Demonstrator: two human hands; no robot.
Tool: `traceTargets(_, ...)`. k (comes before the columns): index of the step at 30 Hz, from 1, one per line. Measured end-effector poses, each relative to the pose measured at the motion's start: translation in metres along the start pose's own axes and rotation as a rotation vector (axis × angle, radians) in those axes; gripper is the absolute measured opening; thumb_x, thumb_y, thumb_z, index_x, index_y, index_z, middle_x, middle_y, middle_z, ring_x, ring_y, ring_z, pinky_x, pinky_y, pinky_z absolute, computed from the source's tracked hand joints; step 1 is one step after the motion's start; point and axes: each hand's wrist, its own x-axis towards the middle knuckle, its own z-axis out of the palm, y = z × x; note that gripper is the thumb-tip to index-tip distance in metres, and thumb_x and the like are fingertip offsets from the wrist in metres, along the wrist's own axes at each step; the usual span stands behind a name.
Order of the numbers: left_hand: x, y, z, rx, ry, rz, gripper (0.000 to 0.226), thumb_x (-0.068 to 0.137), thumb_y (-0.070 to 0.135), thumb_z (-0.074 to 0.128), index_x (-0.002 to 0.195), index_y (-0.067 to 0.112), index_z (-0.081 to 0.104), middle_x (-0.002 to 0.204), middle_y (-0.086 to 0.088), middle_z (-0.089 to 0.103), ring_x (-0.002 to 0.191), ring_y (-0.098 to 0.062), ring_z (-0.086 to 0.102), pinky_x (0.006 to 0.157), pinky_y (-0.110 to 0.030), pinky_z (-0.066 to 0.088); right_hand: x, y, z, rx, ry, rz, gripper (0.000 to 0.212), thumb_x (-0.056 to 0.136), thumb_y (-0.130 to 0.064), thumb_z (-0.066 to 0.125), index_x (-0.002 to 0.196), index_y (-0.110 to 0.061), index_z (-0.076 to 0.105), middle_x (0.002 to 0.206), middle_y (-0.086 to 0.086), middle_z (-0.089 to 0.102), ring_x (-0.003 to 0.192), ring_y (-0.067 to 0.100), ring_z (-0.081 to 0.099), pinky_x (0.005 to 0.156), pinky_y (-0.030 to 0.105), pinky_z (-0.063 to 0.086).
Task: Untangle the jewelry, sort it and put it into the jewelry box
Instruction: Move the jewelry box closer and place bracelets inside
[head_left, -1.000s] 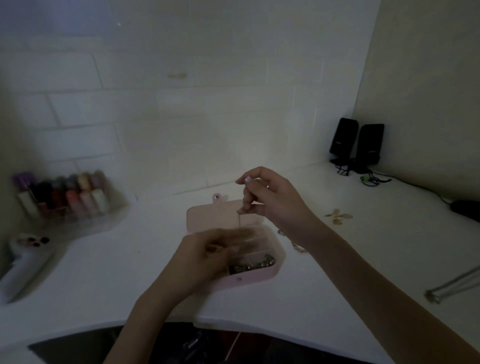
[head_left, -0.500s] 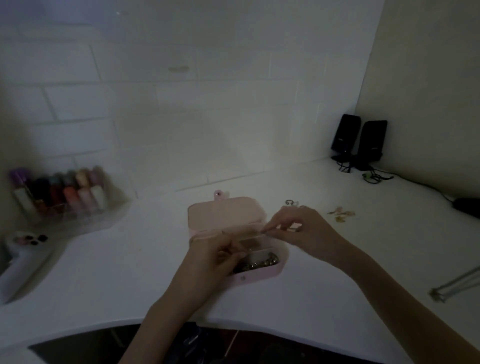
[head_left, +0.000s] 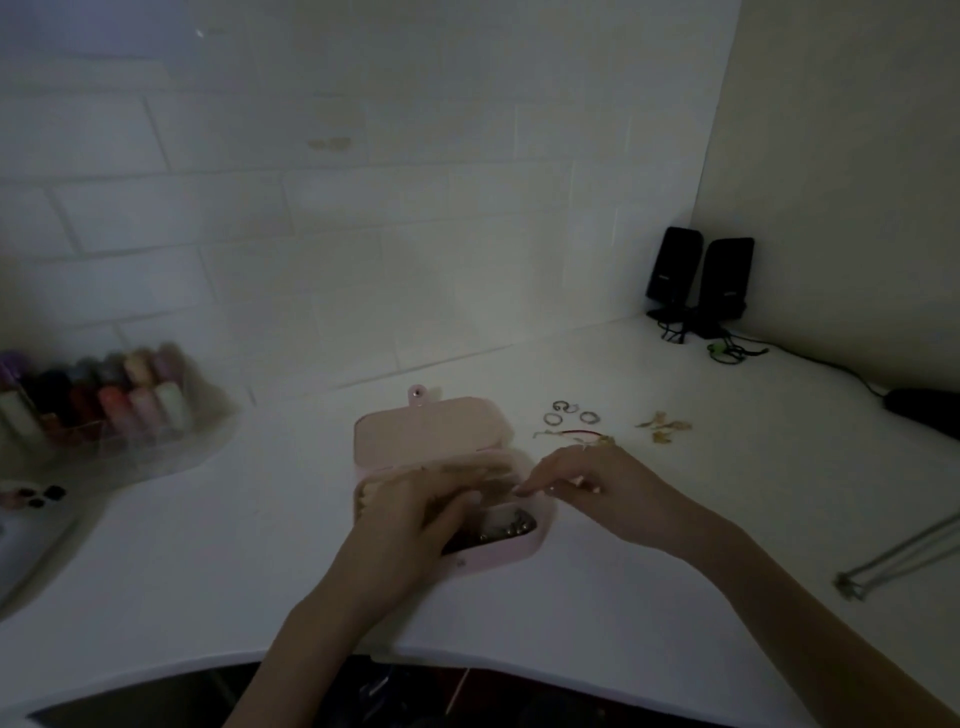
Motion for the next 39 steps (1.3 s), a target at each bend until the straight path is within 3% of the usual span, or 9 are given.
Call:
traceTargets(3, 0.004, 0.0, 0.0, -0.029, -0.005, -0.09, 0.032, 0.091, 0.035, 0.053, 0.104, 0.064, 0.057, 0.098, 0.047, 0.057, 0.097, 0.019, 0.055, 0.09, -0.022, 0.044, -0.006, 0.005, -0.014, 0.004, 0.057, 0.067, 0.045, 0.087, 0.009, 0.051, 0.093, -0.029, 0.074, 0.088, -0.013, 0.067, 0.083, -0.001, 0.061, 0.067, 0.007, 0.04)
traceTargets(6, 0.014, 0.011, 0.006, -0.019, -0.02, -0.083, 0.025, 0.092, 0.024, 0.057, 0.102, 0.045, 0.066, 0.09, 0.042, 0.057, 0.088, 0.027, 0.05, 0.078, -0.003, 0.037, -0.019, 0.017, -0.034, -0.019, 0.11, 0.136, 0.049, 0.085, 0.013, 0.048, 0.088, -0.03, 0.074, 0.086, -0.019, 0.068, 0.08, 0.001, 0.064, 0.066, 0.011, 0.045)
traceTargets(11, 0.053, 0.047, 0.048, -0.071, -0.141, 0.023, 0.025, 0.092, 0.025, 0.057, 0.117, 0.025, 0.063, 0.116, 0.017, 0.061, 0.103, 0.001, 0.056, 0.095, -0.009, 0.037, -0.062, 0.047, -0.084, -0.025, 0.219, 0.32, 0.037, 0.091, 0.01, 0.043, 0.092, -0.015, 0.072, 0.094, -0.008, 0.068, 0.075, -0.002, 0.062, 0.063, 0.009, 0.045)
traceTargets(13, 0.068, 0.065, 0.08, -0.077, -0.232, 0.096, 0.032, 0.093, 0.029, 0.055, 0.125, 0.024, 0.058, 0.125, 0.014, 0.057, 0.117, -0.003, 0.05, 0.095, -0.001, 0.025, -0.085, 0.07, -0.106, -0.118, 0.292, 0.415, 0.035, 0.091, 0.01, 0.043, 0.1, -0.012, 0.068, 0.097, -0.002, 0.067, 0.077, 0.001, 0.062, 0.065, 0.006, 0.043)
traceTargets(19, 0.086, 0.141, 0.182, -0.132, -0.623, 0.252, 0.054, 0.099, 0.04, 0.038, 0.148, 0.023, 0.025, 0.156, 0.008, 0.019, 0.143, -0.004, 0.013, 0.112, -0.016, 0.003, -0.177, 0.136, -0.166, -0.379, 0.763, 0.807, 0.026, 0.092, -0.001, 0.049, 0.11, -0.007, 0.067, 0.115, 0.012, 0.066, 0.107, 0.028, 0.059, 0.091, 0.025, 0.039)
traceTargets(22, 0.09, 0.171, 0.22, -0.036, -0.776, 0.352, 0.059, 0.102, 0.039, 0.03, 0.151, 0.016, 0.007, 0.159, 0.001, 0.002, 0.145, -0.009, 0.001, 0.115, -0.025, -0.003, -0.205, 0.149, -0.181, -0.429, 0.807, 0.938, 0.027, 0.095, -0.011, 0.048, 0.116, -0.005, 0.064, 0.12, 0.016, 0.063, 0.11, 0.032, 0.057, 0.097, 0.034, 0.039)
traceTargets(30, 0.091, 0.155, 0.258, 0.009, -0.575, 0.497, 0.047, 0.101, 0.034, 0.033, 0.146, 0.018, 0.031, 0.155, 0.005, 0.024, 0.144, -0.009, 0.015, 0.114, -0.025, 0.001, -0.213, 0.163, -0.188, -0.318, 0.935, 0.886, 0.036, 0.088, 0.008, 0.045, 0.111, -0.008, 0.067, 0.12, 0.012, 0.064, 0.112, 0.026, 0.057, 0.092, 0.019, 0.035)
traceTargets(34, 0.088, 0.154, 0.252, -0.175, -0.388, 0.409, 0.043, 0.091, 0.034, 0.038, 0.113, 0.012, 0.067, 0.12, -0.005, 0.065, 0.118, -0.018, 0.057, 0.104, -0.025, 0.035, -0.214, 0.166, -0.185, -0.339, 0.963, 0.931, 0.028, 0.09, 0.004, 0.051, 0.112, -0.005, 0.066, 0.122, 0.018, 0.059, 0.102, 0.027, 0.057, 0.083, 0.017, 0.036)
traceTargets(39, 0.094, 0.15, 0.247, -0.178, -0.323, 0.355, 0.019, 0.091, 0.016, 0.049, 0.1, 0.011, 0.065, 0.099, -0.006, 0.063, 0.099, -0.021, 0.053, 0.089, -0.028, 0.041, -0.213, 0.166, -0.185, -0.366, 1.074, 0.998, 0.028, 0.09, -0.012, 0.061, 0.116, -0.003, 0.062, 0.136, 0.015, 0.049, 0.127, 0.03, 0.043, 0.108, 0.033, 0.027)
